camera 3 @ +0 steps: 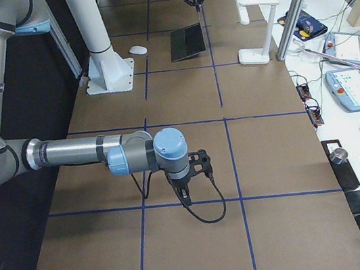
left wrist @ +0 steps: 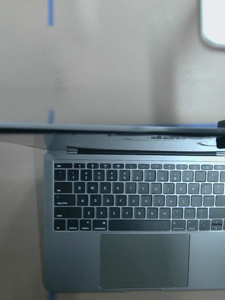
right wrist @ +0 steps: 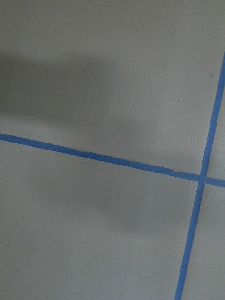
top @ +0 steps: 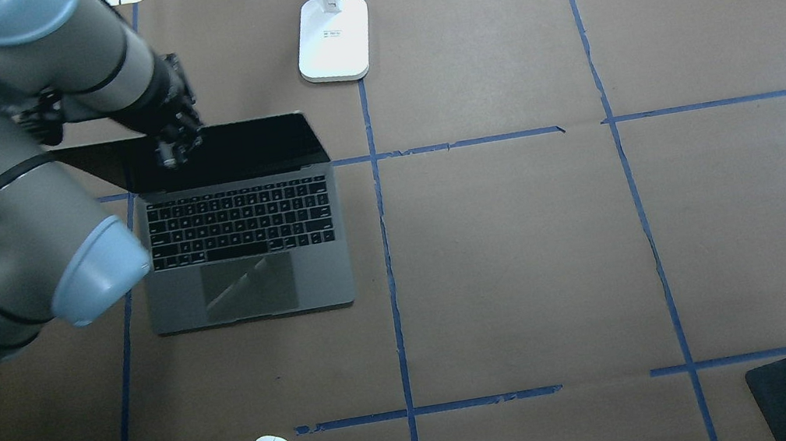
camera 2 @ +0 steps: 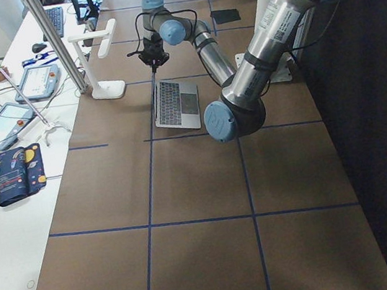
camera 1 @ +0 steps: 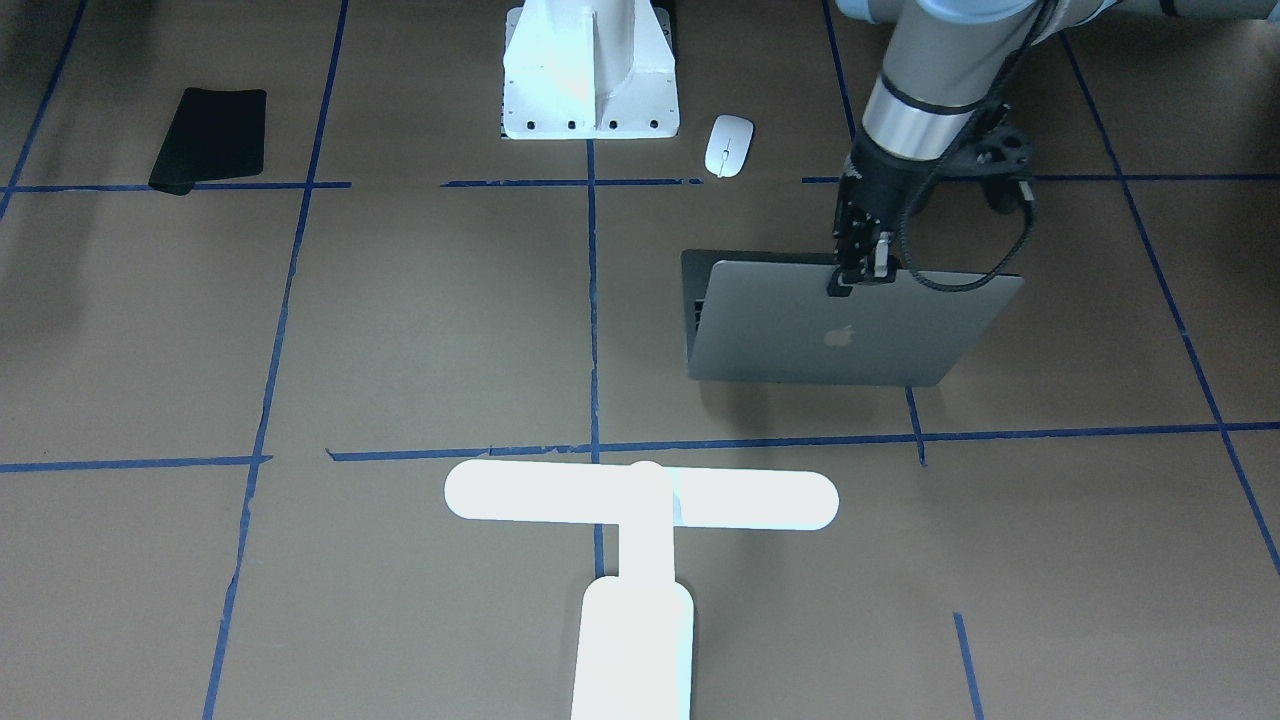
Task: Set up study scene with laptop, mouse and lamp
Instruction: 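Slide the open laptop with the left gripper to the center before the lamp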
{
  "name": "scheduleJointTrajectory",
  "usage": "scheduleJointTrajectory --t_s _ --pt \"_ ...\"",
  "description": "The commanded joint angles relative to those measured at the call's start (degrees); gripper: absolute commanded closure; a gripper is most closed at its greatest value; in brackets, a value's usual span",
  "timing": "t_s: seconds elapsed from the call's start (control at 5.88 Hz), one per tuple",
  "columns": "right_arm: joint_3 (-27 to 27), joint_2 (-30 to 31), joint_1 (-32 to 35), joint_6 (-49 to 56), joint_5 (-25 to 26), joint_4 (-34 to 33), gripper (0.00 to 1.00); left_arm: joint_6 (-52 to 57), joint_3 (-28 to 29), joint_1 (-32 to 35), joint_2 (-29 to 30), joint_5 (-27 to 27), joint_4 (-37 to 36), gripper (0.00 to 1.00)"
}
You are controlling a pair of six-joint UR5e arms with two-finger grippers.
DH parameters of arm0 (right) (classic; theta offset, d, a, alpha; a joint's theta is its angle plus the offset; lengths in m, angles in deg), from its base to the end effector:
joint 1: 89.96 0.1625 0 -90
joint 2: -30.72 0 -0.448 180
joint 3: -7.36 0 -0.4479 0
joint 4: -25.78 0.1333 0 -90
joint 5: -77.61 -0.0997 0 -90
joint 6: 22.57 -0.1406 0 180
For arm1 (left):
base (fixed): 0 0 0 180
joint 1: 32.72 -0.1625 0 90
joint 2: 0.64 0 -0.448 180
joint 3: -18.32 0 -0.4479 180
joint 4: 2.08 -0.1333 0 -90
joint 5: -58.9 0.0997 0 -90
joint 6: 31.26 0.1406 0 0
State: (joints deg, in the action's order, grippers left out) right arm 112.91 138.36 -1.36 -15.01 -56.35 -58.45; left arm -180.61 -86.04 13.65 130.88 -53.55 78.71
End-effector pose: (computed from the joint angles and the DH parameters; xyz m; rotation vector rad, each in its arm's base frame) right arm 0.0255 -0.4186 0.7004 0.1023 -0.7636 -0.1732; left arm 0.4331 -0.5697 0.1438 -0.5124 0.8463 -1.5531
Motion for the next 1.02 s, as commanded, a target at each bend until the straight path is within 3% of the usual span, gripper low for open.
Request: scheduleJointTrajectory --t_s 0.0,0.17,0.34,0.51,0.85 --pt "-1.2 -0.1 0.0 0.0 -0.4 0.0 0.0 -5.0 9.7 -4.6 10.5 4.9 0.0 1.0" --pt "-1.9 -0.1 0.0 0.0 -1.0 0.1 0.0 -5.5 12.1 -5.7 11.6 5.8 0.8 1.0" --pt "-1.9 -0.1 0.0 0.0 -1.7 0.1 0.0 -5.8 19.4 -6.7 16.5 5.8 3.3 1.0" --pt "-2.0 -0.1 0.0 0.0 -1.8 0.1 0.0 -5.4 22.8 -7.2 18.0 5.9 5.4 1.0" --pt "-2.0 -0.1 0.0 0.0 -1.8 0.1 0.0 -4.0 23.6 -7.1 18.0 6.3 5.9 1.0"
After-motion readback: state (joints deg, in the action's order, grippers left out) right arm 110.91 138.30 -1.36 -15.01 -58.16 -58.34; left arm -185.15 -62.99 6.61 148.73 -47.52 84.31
